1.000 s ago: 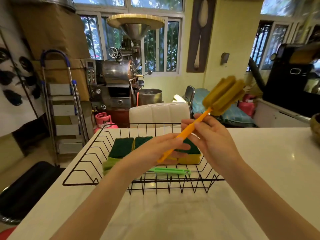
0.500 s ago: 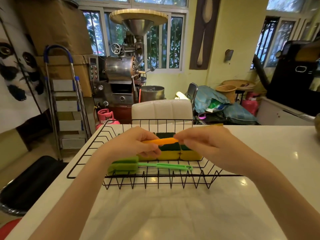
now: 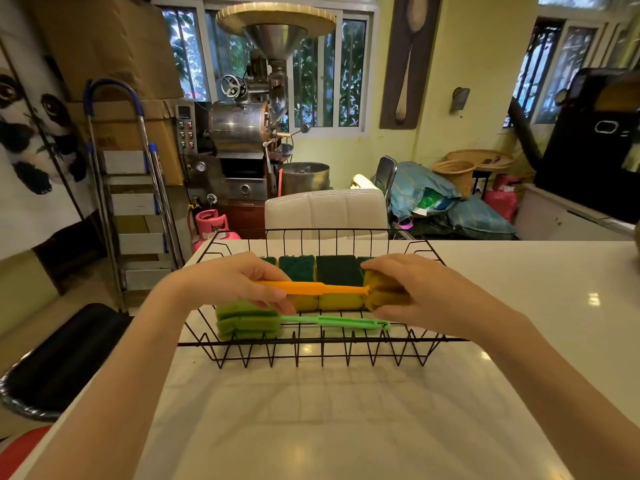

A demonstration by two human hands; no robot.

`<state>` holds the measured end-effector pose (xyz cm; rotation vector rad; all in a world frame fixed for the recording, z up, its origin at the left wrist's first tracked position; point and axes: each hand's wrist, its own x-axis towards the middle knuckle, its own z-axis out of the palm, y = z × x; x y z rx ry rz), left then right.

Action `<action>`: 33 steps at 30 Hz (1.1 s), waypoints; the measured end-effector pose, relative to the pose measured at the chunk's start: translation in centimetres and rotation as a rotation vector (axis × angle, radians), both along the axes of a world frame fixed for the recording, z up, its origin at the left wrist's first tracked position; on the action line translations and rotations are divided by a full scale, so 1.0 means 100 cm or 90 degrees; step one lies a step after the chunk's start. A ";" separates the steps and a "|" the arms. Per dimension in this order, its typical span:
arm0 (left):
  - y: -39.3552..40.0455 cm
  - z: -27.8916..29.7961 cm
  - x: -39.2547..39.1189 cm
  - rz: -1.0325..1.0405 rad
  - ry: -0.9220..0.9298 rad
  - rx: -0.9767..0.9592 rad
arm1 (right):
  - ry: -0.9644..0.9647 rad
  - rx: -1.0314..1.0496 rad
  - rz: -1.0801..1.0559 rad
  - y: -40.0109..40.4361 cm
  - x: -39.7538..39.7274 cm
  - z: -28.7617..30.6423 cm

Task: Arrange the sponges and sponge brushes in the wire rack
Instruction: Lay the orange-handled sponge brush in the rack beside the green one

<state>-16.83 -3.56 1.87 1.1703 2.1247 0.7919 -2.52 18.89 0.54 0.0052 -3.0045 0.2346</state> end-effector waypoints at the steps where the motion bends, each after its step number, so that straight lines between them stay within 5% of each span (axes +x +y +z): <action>1: -0.002 0.000 -0.001 -0.004 -0.010 -0.009 | -0.034 -0.050 -0.002 0.003 0.001 0.001; 10: 0.014 -0.010 0.008 0.002 0.192 -0.042 | -0.120 -0.098 -0.017 0.009 -0.005 -0.008; 21: 0.034 -0.028 0.015 -0.066 0.206 -0.136 | -0.190 -0.093 -0.032 0.013 -0.008 -0.016; 33: 0.038 -0.023 0.027 0.006 0.045 -0.220 | -0.191 -0.185 -0.046 0.018 -0.010 -0.022</action>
